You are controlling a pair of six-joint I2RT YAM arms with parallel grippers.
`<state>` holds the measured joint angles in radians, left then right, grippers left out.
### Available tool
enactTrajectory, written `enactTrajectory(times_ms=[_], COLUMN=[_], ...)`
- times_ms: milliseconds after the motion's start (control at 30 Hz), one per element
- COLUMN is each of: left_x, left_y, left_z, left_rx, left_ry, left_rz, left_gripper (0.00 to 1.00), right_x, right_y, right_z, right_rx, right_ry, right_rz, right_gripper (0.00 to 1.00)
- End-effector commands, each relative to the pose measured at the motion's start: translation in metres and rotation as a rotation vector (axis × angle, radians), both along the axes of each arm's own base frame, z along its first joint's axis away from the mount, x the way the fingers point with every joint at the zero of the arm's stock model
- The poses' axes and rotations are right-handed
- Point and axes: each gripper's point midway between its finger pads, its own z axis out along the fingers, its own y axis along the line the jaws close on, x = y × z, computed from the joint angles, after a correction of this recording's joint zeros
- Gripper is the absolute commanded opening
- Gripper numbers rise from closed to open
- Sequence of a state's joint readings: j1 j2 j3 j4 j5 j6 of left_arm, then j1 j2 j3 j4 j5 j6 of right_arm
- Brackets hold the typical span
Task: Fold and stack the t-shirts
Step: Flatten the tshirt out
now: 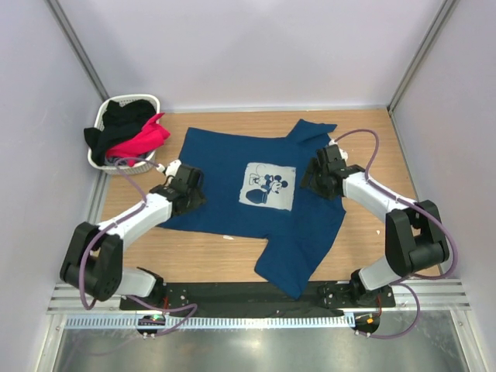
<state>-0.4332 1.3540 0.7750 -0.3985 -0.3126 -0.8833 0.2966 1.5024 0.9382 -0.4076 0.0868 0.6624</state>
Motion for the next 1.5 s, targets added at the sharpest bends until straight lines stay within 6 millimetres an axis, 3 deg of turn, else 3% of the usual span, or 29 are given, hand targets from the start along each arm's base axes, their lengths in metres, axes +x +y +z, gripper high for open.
enactTrajectory(times_ms=[0,100,300,567,767,867,933,1067,1133,1233,1333,1400,1433,1467], left_x=[0.020,0.020,-0.005,-0.036,-0.056,-0.072,-0.084,-0.112,-0.116,-0.113,-0.098,-0.092,-0.078,-0.074], left_y=[-0.008,-0.012,-0.014,-0.005,-0.017,-0.030,-0.040,-0.043,-0.047,-0.047,-0.047,-0.041,-0.048,-0.045], left_z=[-0.003,-0.015,-0.051,-0.072,-0.072,-0.061,-0.052,-0.059,-0.058,-0.045,-0.020,-0.003,0.018,0.027], left_rx=[-0.006,-0.014,-0.053,0.001,0.056,0.053,0.052,0.065,0.073,0.109,0.135,0.184,0.171,0.195], left_ry=[-0.017,0.011,0.115,0.157,0.177,0.145,0.119,0.167,0.182,0.169,0.106,0.088,0.041,0.036], left_rz=[0.011,-0.009,0.018,0.093,0.074,0.033,0.012,-0.018,-0.042,-0.069,-0.064,-0.082,-0.083,-0.113], left_gripper=[0.45,0.42,0.34,0.33,0.33,0.33,0.34,0.33,0.34,0.36,0.40,0.47,0.50,0.61], right_x=[0.008,0.008,-0.013,-0.037,-0.036,-0.036,-0.040,-0.053,-0.055,-0.056,-0.045,-0.029,-0.021,-0.002], right_y=[0.013,0.005,-0.011,-0.040,-0.056,-0.055,-0.057,-0.079,-0.081,-0.073,-0.070,-0.068,-0.066,-0.063], right_z=[0.004,-0.008,-0.031,-0.055,-0.057,-0.057,-0.058,-0.057,-0.056,-0.050,-0.026,0.003,0.015,0.041], right_rx=[0.011,-0.045,-0.138,-0.196,-0.252,-0.244,-0.254,-0.356,-0.360,-0.325,-0.313,-0.309,-0.307,-0.301], right_ry=[-0.020,0.017,0.109,0.178,0.207,0.216,0.230,0.258,0.264,0.283,0.253,0.197,0.168,0.102], right_rz=[-0.003,-0.016,0.004,-0.045,-0.040,-0.034,-0.024,-0.039,-0.042,-0.021,-0.025,-0.025,-0.025,-0.015], right_gripper=[0.70,0.64,0.62,0.62,0.62,0.62,0.62,0.64,0.64,0.65,0.65,0.66,0.66,0.68])
